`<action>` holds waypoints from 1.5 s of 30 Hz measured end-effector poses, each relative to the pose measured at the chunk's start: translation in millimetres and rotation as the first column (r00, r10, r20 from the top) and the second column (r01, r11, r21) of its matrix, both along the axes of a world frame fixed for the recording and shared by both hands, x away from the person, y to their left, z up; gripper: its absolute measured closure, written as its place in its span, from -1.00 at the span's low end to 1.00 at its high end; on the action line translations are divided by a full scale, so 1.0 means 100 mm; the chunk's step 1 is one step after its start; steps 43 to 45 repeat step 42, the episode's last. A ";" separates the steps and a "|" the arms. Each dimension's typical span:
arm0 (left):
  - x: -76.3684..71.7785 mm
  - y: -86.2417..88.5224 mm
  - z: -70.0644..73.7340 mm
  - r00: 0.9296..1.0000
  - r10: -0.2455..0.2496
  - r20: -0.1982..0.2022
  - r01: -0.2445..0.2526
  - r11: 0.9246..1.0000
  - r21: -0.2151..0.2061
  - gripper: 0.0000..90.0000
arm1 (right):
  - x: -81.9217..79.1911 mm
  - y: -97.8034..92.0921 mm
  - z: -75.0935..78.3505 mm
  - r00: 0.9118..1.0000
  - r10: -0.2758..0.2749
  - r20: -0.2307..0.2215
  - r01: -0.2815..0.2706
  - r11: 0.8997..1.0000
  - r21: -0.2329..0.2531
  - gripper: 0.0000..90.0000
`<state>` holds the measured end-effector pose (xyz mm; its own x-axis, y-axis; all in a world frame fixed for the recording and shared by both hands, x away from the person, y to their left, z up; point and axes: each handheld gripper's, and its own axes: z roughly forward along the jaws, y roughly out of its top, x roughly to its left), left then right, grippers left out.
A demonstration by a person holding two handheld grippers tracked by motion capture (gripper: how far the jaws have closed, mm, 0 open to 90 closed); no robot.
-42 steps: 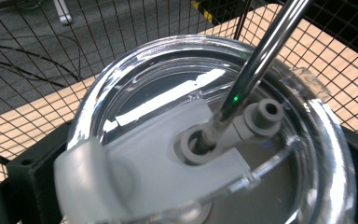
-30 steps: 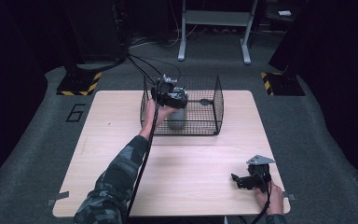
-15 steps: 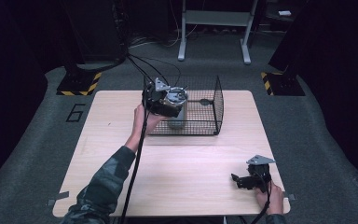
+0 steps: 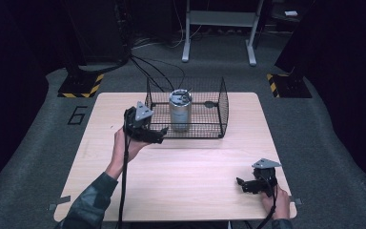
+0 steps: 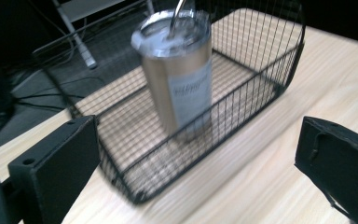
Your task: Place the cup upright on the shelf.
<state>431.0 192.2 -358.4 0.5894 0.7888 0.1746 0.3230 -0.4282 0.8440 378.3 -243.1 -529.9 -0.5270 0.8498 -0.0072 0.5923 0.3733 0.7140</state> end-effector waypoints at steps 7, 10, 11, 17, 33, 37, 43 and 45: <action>-0.32 0.29 -0.24 0.999 0.030 -0.035 -0.028 0.998 0.053 -1.00 | 0.00 0.00 0.00 1.000 -0.001 0.000 0.001 1.000 0.000 -1.00; -0.43 0.42 -0.40 0.997 0.056 -0.055 -0.051 0.996 0.079 -1.00 | 0.00 0.00 0.00 1.000 -0.003 0.000 0.003 1.000 0.000 -1.00; -0.46 0.49 -0.46 0.996 0.058 -0.070 -0.052 0.995 0.088 -1.00 | 0.00 0.00 0.00 1.000 -0.003 0.000 0.003 1.000 0.001 -1.00; -0.60 0.73 -0.81 0.985 0.119 -0.128 -0.111 0.992 0.066 -1.00 | 0.00 0.00 0.00 1.000 -0.003 0.000 0.003 1.000 -0.002 -1.00; -0.74 1.04 -1.56 0.942 0.205 -0.267 -0.214 0.977 -0.004 -1.00 | 0.00 0.01 0.00 1.000 -0.007 0.000 0.007 1.000 -0.001 -1.00; -0.71 1.04 -1.69 0.936 0.228 -0.267 -0.236 0.972 0.001 -1.00 | 0.00 0.00 0.00 1.000 -0.007 0.000 0.007 1.000 -0.002 -1.00; -0.71 1.05 -1.74 0.932 0.244 -0.267 -0.253 0.968 0.002 -1.00 | 0.00 0.01 0.00 1.000 -0.008 -0.001 0.008 1.000 -0.001 -1.00; -0.71 1.05 -1.74 0.932 0.244 -0.267 -0.253 0.968 0.002 -1.00 | 0.00 0.01 0.00 1.000 -0.008 -0.001 0.008 1.000 -0.001 -1.00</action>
